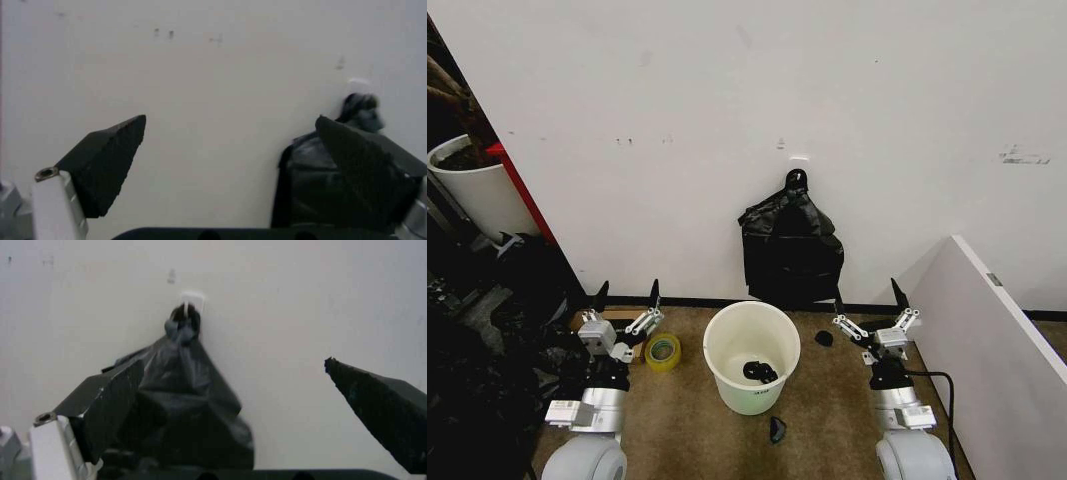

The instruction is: Place the garbage bag over the trash bin.

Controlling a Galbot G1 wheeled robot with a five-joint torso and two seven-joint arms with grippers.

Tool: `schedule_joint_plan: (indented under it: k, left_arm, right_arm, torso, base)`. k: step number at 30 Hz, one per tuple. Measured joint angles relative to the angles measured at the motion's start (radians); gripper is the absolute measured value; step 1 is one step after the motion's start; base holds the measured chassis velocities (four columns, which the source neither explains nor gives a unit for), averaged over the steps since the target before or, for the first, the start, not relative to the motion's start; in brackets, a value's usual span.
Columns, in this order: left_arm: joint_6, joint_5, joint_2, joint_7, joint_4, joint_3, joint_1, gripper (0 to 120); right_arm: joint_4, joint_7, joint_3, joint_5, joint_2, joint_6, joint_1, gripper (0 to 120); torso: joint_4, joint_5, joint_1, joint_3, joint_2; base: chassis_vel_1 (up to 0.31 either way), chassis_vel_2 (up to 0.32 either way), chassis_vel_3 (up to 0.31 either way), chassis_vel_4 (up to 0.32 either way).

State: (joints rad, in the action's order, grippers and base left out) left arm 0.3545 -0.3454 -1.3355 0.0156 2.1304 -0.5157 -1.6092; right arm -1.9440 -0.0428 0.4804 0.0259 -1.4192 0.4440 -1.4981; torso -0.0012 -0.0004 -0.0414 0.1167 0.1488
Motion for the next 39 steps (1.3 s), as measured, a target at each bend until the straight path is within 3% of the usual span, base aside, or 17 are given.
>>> schedule_joint_plan:
  k: [7, 11, 18, 23, 29, 35, 39]
  left_arm:
    - [0.024, -0.003, -0.019, 0.089, -0.023, -0.003, 0.005, 100]
    - [0.002, 0.005, -0.023, 0.054, -0.024, -0.002, 0.004, 100]
    - [-0.126, 0.011, -0.020, -0.039, 0.006, 0.014, 0.006, 100]
    - [-0.121, 0.055, -0.014, -0.044, -0.001, 0.018, 0.006, 100]
    - [-0.126, 0.058, -0.001, -0.082, -0.027, 0.026, 0.012, 100]
    - [-0.116, 0.058, -0.004, -0.096, -0.026, 0.014, -0.005, 100]
    - [-0.116, 0.058, 0.005, -0.098, 0.003, 0.002, -0.013, 100]
  right_arm:
    - [0.012, 0.005, -0.035, -0.044, 0.003, -0.014, 0.016, 100]
    - [0.003, 0.003, -0.058, -0.088, -0.005, -0.015, 0.009, 100]
    - [-0.036, -0.048, -0.133, -0.314, -0.013, -0.107, 0.005, 100]
    - [-0.033, -0.051, -0.144, -0.346, -0.021, -0.131, 0.023, 100]
    - [-0.086, -0.082, -0.178, -0.765, -0.035, -0.227, 0.090, 100]
    - [-0.010, -0.098, -0.217, -0.880, -0.057, -0.244, 0.236, 100]
    - [0.108, -0.071, -0.238, -1.038, -0.084, -0.230, 0.398, 100]
  torso:
    - [0.0000, 0.0000, 0.000, 0.000, 0.000]
    - [-0.0001, 0.0000, 0.000, 0.000, 0.000]
    - [-0.0002, 0.0000, 0.000, 0.000, 0.000]
    - [0.0001, 0.0001, 0.000, 0.000, 0.000]
    - [-0.0004, -0.0004, 0.000, 0.000, 0.000]
    - [0.0003, 0.0000, 0.000, 0.000, 0.000]
    - [0.0000, -0.0001, 0.000, 0.000, 0.000]
  base:
    - [0.000, 0.000, 0.000, 0.000]
    - [0.000, 0.000, 0.000, 0.000]
    - [0.000, 0.000, 0.000, 0.000]
    - [0.000, 0.000, 0.000, 0.000]
    - [0.000, 0.000, 0.000, 0.000]
    - [0.000, 0.000, 0.000, 0.000]
    - [0.000, 0.000, 0.000, 0.000]
